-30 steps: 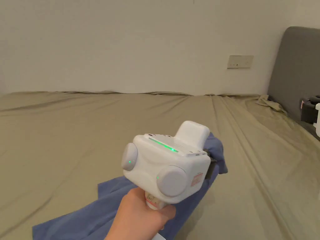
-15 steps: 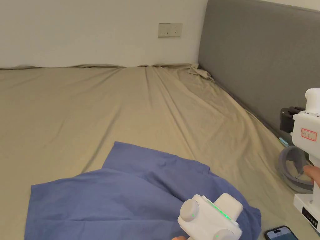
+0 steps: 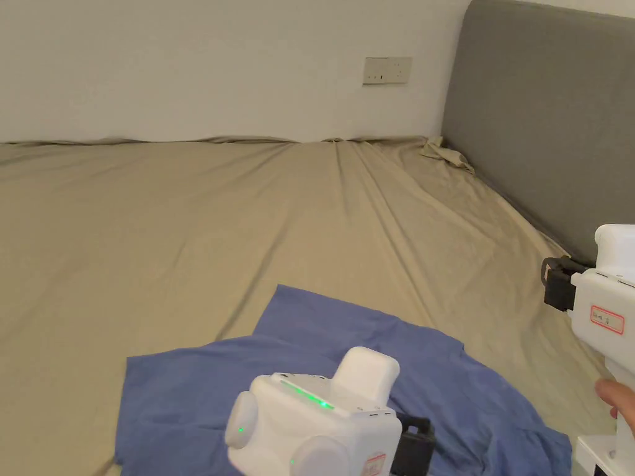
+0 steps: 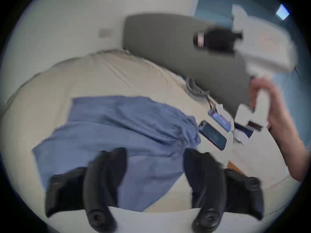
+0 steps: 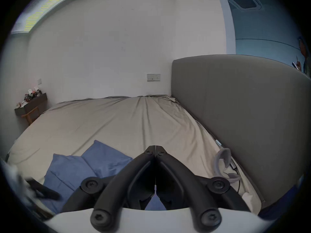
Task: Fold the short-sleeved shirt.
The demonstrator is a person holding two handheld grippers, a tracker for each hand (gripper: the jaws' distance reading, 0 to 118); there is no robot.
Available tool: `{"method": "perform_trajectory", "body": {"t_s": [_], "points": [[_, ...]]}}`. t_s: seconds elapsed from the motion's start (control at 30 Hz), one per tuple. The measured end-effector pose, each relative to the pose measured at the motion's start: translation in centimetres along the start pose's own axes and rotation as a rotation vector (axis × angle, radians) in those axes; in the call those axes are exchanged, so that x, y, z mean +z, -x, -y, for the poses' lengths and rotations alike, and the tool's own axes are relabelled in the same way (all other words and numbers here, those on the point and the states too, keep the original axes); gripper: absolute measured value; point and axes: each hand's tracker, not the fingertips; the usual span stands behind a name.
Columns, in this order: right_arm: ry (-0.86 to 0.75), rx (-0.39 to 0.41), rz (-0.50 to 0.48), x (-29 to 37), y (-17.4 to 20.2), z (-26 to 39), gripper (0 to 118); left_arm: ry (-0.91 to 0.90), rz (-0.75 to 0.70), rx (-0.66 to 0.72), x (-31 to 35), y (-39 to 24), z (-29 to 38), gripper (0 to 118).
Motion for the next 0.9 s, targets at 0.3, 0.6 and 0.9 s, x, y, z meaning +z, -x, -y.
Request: {"method": "perform_trajectory", "body": {"t_s": [0.3, 0.6, 0.9], "points": [[0.034, 0.039, -0.098, -0.6, 5.1, 2.7, 3, -0.109, -0.402, 0.160, 15.8, 5.8, 7.3, 0], [0.054, 0.090, -0.140, -1.2, 6.8, 2.9, 3, -0.123, -0.410, 0.407, 7.9, 19.4, 4.2, 103], [0.144, 0.141, -0.076, -3.6, 5.7, 5.3, 3, 0.215, -0.540, 0.420, -7.7, 31.0, 4.9, 98]]}}
